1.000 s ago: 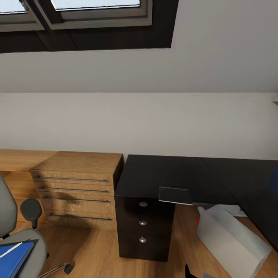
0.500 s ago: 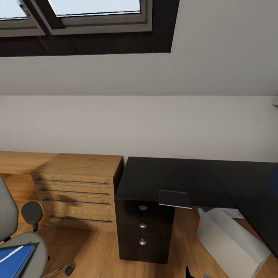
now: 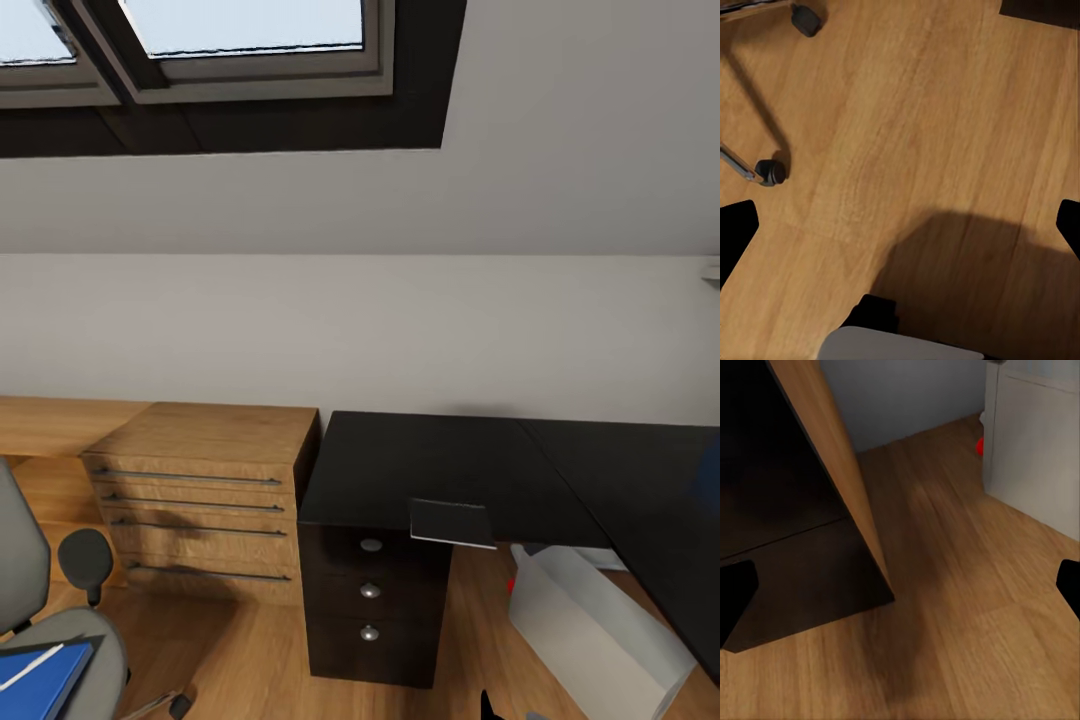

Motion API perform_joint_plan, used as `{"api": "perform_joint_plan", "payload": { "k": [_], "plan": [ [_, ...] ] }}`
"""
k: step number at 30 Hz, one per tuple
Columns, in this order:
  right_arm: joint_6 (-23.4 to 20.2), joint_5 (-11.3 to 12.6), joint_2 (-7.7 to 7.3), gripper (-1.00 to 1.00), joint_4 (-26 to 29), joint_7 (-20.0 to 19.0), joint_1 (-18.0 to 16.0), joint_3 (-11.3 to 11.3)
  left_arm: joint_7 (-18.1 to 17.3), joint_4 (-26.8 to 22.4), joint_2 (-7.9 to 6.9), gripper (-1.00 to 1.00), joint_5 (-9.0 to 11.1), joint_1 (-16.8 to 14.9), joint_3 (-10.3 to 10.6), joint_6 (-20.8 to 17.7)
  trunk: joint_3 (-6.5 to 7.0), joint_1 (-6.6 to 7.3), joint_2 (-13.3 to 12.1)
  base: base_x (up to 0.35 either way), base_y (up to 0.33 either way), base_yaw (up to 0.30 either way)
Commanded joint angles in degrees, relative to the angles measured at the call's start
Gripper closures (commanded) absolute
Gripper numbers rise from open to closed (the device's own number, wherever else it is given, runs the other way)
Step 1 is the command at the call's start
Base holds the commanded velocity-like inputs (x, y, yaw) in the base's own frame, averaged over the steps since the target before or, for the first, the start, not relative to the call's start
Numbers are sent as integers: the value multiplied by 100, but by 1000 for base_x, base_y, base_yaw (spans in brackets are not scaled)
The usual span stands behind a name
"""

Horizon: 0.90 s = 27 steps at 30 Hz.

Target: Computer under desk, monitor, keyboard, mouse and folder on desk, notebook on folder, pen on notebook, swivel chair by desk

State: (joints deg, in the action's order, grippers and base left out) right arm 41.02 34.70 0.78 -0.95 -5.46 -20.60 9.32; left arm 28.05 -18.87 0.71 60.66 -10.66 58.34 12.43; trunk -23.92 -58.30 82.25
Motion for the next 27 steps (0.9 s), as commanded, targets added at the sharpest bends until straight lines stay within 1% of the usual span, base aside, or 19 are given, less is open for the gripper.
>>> {"api": "perform_joint_plan", "payload": {
  "k": [1, 16, 27],
  "plan": [
    [20, 63, 1, -100, -10, -52, -5, 17, 25, -1, -1, -100, 60, -6, 57, 40, 12, 23, -38, 0, 0, 0],
    [20, 63, 1, -100, -10, -52, -5, 17, 25, 5, -1, -100, 60, -6, 86, 49, 281, 352, -639, 0, 0, 0],
    [20, 63, 1, -100, -10, -52, -5, 17, 25, 8, -7, -100, 75, -6, 70, 57, 479, 594, -1081, 0, 0, 0]
  ]
}}
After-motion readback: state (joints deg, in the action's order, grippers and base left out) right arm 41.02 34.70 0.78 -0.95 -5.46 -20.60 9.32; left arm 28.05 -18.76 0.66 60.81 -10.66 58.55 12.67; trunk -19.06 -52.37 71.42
